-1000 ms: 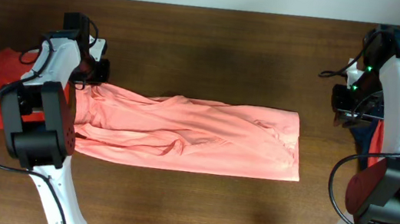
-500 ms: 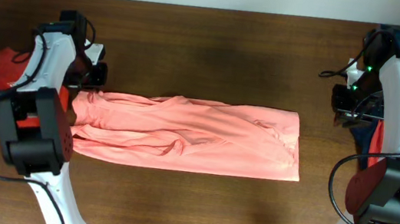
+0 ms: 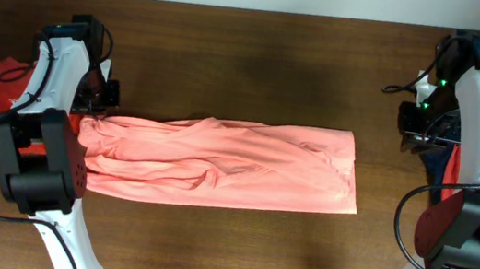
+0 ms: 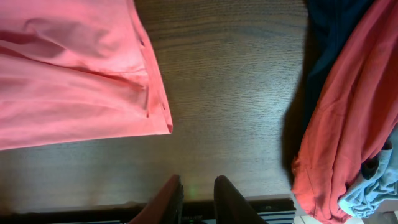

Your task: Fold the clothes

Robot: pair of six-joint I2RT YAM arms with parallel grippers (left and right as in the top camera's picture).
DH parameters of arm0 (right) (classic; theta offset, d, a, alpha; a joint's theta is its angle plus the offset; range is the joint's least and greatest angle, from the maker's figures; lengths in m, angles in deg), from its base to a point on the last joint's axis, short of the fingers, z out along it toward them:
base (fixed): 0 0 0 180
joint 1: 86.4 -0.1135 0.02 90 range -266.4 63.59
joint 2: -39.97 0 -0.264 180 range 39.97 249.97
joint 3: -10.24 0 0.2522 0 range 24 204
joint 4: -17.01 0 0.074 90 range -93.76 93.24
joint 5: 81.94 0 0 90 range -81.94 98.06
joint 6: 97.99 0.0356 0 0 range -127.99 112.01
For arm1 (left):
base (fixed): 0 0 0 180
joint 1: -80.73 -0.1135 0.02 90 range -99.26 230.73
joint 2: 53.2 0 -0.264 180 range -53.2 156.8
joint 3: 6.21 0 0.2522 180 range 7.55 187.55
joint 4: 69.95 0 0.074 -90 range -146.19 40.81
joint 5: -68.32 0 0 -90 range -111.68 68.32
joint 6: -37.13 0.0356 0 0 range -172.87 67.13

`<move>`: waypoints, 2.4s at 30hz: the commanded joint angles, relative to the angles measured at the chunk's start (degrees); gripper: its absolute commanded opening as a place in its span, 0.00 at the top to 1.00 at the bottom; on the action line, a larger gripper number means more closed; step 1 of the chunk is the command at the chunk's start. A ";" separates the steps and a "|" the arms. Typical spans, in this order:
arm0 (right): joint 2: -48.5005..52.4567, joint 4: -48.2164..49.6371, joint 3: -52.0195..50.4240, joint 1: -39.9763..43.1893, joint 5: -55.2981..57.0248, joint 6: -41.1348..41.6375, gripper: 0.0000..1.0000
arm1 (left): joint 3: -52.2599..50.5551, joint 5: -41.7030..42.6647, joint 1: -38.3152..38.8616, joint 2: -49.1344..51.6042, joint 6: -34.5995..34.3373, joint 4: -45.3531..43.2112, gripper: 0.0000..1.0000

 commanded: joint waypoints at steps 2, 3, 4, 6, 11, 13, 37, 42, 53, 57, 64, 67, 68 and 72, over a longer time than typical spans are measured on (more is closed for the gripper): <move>-1.31 -0.24 0.87 0.37 0.70 0.50 0.76 | 1.25 -3.78 0.11 -3.67 -3.98 0.55 0.99; -1.31 -0.26 0.87 0.37 0.70 0.50 0.76 | 1.25 -3.76 0.11 -4.11 -4.04 0.59 1.00; -1.31 -0.28 0.87 0.37 0.70 0.50 0.73 | 1.25 -3.76 0.11 -4.68 -4.15 0.72 0.99; -1.31 -0.42 0.87 0.37 0.70 0.50 0.73 | 1.25 -3.82 0.11 -5.55 -4.13 1.38 1.00; -1.31 -0.44 0.87 0.37 0.68 0.52 0.72 | 1.07 -9.64 0.13 -6.05 -6.60 5.14 1.00; -1.31 -0.44 0.87 0.37 0.68 0.52 0.71 | 0.79 -10.38 0.26 -6.05 -7.15 6.01 0.99; -1.31 -0.46 0.81 0.37 0.46 0.96 0.68 | -10.60 -19.76 6.64 -6.16 -20.65 19.65 0.99; -1.31 -0.46 0.81 0.37 0.42 0.96 0.68 | -15.37 -19.78 6.62 -6.16 -20.65 18.80 0.67; -1.31 -0.46 0.81 0.37 0.04 0.94 0.68 | -17.49 -19.76 4.50 -6.16 -20.68 15.41 0.38; -1.31 -0.46 0.81 0.37 0.04 0.96 0.68 | -17.57 -17.73 4.15 -6.16 -20.63 15.28 0.35; -1.31 -0.46 0.81 0.37 0.04 0.94 0.68 | -17.66 -16.35 4.17 -6.16 -20.59 13.94 0.97; -1.31 -0.46 0.81 0.37 0.04 0.94 0.68 | -17.18 -16.98 4.11 -6.21 -20.59 12.83 1.00; -1.31 -0.46 0.81 0.37 0.04 0.96 0.68 | -16.70 -17.00 4.11 -6.21 -20.59 12.39 1.00; -1.31 -0.46 0.81 0.37 0.04 0.96 0.68 | -12.57 -17.68 4.13 -6.23 -20.24 10.88 1.00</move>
